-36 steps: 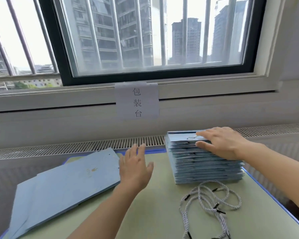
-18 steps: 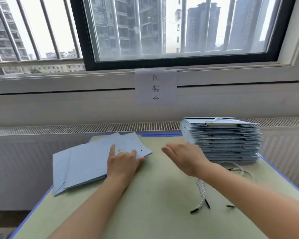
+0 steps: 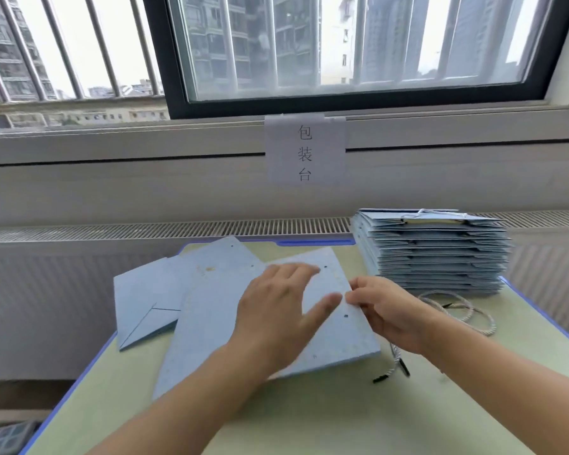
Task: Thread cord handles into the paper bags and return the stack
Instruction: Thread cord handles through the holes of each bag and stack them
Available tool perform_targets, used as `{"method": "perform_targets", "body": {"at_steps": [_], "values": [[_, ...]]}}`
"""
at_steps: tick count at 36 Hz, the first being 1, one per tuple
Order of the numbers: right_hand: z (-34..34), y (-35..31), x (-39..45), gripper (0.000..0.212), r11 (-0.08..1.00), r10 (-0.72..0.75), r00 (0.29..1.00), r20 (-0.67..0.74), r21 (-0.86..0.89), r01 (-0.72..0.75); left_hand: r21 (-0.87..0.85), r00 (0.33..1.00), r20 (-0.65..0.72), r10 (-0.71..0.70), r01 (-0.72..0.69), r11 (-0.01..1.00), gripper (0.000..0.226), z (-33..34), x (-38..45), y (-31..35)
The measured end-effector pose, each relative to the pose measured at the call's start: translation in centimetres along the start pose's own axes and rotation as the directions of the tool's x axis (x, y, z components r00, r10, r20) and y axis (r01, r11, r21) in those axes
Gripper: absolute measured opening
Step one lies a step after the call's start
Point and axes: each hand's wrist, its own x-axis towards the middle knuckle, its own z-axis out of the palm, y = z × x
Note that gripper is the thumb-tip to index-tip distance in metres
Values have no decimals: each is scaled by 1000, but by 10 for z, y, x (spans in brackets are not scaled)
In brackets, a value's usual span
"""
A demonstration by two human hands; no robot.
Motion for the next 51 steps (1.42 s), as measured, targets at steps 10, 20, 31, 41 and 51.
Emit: {"method": "perform_targets", "body": {"at_steps": [10, 20, 31, 41, 51], "values": [[4, 31, -67, 32, 1000, -19, 976, 217, 7, 18, -69, 912, 360, -196, 236, 969, 70, 43, 38, 9], [-38, 13, -54, 16, 474, -202, 955, 217, -832, 290, -296, 874, 401, -274, 406, 864, 40, 65, 27, -2], [-39, 16, -33, 9, 95, -160, 907, 389, -909, 407, -404, 888, 394, -239, 400, 822, 41, 68, 25, -9], [-21, 7, -3, 21, 440, -249, 958, 141, -865, 242, -684, 857, 493, -151, 490, 541, 41, 66, 31, -18], [-5, 28, 0, 21, 461, -334, 939, 75, -856, 232, -770, 865, 497, -73, 478, 423, 34, 65, 32, -22]]}}
